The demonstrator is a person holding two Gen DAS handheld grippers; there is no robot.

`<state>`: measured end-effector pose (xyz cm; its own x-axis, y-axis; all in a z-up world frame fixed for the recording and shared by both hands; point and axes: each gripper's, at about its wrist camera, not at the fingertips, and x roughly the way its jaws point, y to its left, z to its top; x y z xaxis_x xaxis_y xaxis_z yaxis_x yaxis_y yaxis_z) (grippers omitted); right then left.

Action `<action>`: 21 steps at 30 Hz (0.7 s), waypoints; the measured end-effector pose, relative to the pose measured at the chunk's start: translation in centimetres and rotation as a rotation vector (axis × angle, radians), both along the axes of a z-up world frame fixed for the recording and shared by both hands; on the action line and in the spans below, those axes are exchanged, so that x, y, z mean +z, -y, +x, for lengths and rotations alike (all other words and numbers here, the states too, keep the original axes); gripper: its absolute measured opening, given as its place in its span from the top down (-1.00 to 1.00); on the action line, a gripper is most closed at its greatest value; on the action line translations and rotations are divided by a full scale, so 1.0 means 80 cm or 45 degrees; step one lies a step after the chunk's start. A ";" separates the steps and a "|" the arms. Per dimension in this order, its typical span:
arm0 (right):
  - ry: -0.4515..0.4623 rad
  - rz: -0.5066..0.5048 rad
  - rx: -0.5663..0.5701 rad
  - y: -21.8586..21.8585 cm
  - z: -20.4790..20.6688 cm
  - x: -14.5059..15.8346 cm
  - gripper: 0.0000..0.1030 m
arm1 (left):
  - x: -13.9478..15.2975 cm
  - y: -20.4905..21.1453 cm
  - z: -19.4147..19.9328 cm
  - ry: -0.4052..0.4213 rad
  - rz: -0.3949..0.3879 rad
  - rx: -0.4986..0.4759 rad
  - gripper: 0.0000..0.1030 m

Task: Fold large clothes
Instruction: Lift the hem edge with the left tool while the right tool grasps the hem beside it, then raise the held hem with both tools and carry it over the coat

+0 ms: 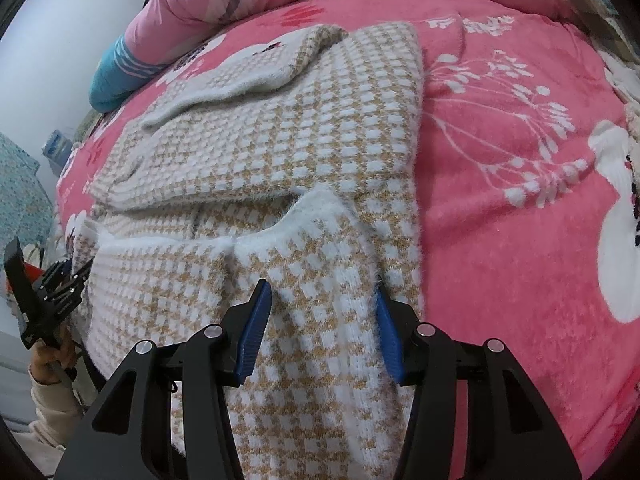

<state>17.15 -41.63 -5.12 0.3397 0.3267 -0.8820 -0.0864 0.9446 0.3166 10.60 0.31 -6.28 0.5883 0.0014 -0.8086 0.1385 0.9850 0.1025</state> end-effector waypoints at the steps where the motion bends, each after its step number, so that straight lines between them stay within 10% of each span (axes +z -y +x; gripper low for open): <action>1: 0.001 -0.003 0.000 -0.002 0.000 0.000 0.05 | 0.000 0.000 0.000 0.000 0.000 0.000 0.07; 17: 0.023 -0.083 0.018 -0.017 -0.002 -0.002 0.05 | -0.001 -0.003 0.000 0.000 -0.003 0.002 0.07; 21: 0.060 -0.223 0.065 -0.038 -0.008 0.000 0.31 | -0.001 -0.001 0.001 0.000 -0.003 0.003 0.06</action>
<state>16.54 -38.63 -5.12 0.3689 0.1874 -0.9104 -0.1468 0.9789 0.1420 10.70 0.43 -6.39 0.5885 0.0008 -0.8085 0.1361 0.9856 0.1000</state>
